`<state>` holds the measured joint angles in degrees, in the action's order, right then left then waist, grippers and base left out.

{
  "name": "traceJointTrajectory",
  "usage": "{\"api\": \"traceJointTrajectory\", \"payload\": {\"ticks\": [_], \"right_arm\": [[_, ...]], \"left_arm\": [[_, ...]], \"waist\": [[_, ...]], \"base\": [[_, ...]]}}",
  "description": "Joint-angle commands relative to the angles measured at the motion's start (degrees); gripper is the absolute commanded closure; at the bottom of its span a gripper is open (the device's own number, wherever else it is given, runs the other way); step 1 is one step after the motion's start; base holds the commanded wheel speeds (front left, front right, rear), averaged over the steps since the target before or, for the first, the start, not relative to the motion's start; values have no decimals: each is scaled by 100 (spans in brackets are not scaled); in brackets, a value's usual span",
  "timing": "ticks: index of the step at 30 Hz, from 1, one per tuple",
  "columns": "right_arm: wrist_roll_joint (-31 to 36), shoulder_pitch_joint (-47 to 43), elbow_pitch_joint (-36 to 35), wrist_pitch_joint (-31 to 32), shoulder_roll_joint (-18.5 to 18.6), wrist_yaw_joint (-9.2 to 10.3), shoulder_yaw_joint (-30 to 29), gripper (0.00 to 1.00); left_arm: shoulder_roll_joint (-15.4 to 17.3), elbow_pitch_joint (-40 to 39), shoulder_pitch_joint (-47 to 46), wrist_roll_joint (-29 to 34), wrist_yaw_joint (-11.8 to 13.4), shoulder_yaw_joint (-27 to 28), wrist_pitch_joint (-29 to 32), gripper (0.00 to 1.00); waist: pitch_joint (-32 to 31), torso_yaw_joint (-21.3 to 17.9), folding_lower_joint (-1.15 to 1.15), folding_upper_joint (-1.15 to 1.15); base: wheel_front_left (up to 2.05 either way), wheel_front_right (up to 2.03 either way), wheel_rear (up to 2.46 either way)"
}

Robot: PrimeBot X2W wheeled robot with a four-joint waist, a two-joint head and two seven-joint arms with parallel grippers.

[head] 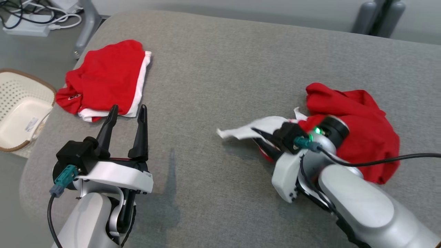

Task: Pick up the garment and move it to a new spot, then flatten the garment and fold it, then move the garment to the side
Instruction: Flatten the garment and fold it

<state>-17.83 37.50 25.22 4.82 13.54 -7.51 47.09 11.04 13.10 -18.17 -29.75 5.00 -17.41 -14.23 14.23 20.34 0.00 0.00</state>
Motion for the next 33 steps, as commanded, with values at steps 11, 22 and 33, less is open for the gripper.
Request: {"api": "traceJointTrajectory", "payload": {"ticks": [11, 22, 33], "right_arm": [[-209, 1001, -1636, -1116, -705, 4, -1052, 100], [-277, -893, -2062, -965, -573, 3, -2987, 100], [-539, -2195, -681, -1520, -604, 3, -4675, 100]], "left_arm": [[277, -106, 15, 82, 117, 178, 15, 0], [436, -383, 107, 90, 211, 171, 211, 0], [556, -573, 204, 50, 314, 162, 369, 0]], "waist": [[-243, -1052, 0, 0], [-168, -1727, 0, 0], [-30, -2157, 0, 0]], "base": [[0, 0, 0], [0, 0, 0], [0, 0, 0]]}}
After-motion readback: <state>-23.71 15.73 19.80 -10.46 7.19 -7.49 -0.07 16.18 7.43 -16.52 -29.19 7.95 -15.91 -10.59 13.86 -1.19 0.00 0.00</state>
